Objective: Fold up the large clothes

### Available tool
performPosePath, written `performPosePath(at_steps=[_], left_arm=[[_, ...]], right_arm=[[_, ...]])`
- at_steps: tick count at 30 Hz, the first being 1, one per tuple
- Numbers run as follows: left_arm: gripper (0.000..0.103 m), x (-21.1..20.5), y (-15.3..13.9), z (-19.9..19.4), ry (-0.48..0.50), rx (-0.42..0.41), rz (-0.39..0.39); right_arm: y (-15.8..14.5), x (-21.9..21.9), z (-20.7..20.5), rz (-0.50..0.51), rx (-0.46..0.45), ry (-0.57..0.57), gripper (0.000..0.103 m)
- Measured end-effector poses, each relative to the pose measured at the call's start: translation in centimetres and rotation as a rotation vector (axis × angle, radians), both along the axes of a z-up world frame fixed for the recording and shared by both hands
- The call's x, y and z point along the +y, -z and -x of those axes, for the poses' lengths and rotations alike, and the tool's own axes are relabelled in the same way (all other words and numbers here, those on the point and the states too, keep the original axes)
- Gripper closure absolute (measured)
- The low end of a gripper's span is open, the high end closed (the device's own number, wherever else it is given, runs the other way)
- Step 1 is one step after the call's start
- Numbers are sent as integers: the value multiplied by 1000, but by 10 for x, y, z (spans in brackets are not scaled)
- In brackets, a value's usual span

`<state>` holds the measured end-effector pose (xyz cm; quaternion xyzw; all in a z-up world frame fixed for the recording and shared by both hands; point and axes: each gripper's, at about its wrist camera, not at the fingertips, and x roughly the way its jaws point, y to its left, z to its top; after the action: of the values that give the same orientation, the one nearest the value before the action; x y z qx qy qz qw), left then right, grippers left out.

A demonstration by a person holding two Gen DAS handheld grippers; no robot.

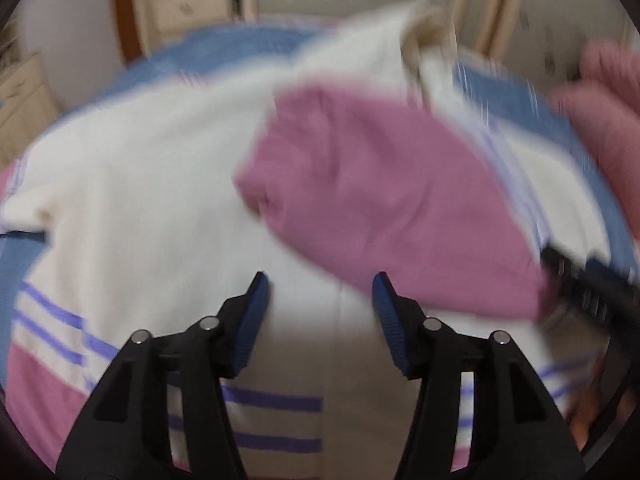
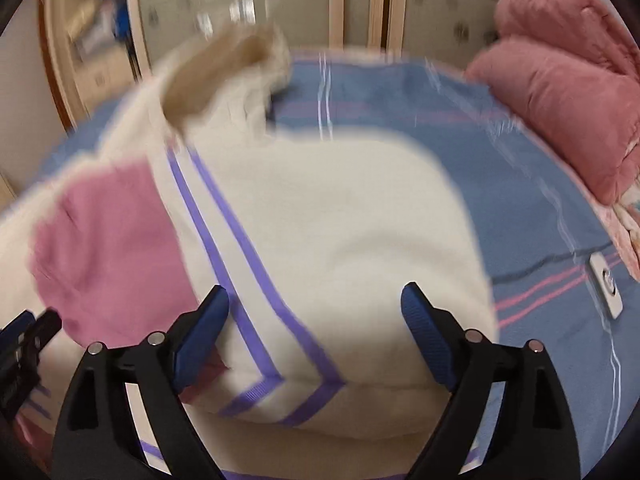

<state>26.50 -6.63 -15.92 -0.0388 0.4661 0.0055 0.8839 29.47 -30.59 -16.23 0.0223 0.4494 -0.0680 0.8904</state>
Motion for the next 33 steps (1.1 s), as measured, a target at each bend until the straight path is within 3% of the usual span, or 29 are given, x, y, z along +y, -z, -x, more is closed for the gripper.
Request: performPosePath(at_steps=[3,5,8,12,15,18,20,22,25,27,28,29,30,31,32,33], left_arm=[[52,28,-22,22,37,-111,119],[44,58,-40,34,-15,-193,90],[36,124,-57,42,-131,-235,74],[23,252,-60,57,-419,-241,128],[17,313,-49,58,-576,-225,61],[15,352,-34,50,-583,-178,98],[12,377,-18,45,-600,-136,185],[8,392,-8,41,-616,-157,251],[6,394,-7,31,-638,-188,192],[4,399,-4,18,-651,-164,204],[6,401,-3,19,-671,-172,220],[16,405,-7,18,-693,-204,257],[45,408,-11,18,-700,-244,321],[61,405,-13,14,-694,-240,336],[84,401,-18,7,-677,-228,317],[90,390,-27,1,-656,-230,262]], right_arm=[[-11,5,7,-2,-54,9,15],[-17,5,13,-54,-83,5,15],[-22,6,17,-85,-115,4,15],[-23,21,19,-71,-130,-33,15],[-17,29,15,-42,-113,-47,15],[-10,30,12,-27,-96,-48,15],[-7,30,10,-21,-90,-48,14],[-6,32,9,-10,-91,-49,13],[-4,35,9,12,-90,-50,12],[-4,36,10,21,-95,-50,12],[-4,36,10,26,-98,-48,12],[-4,37,10,30,-98,-44,12],[-5,38,11,36,-99,-37,12],[-5,39,11,47,-96,-30,12],[-6,41,10,62,-80,-21,12],[-7,43,11,70,-72,-14,12]])
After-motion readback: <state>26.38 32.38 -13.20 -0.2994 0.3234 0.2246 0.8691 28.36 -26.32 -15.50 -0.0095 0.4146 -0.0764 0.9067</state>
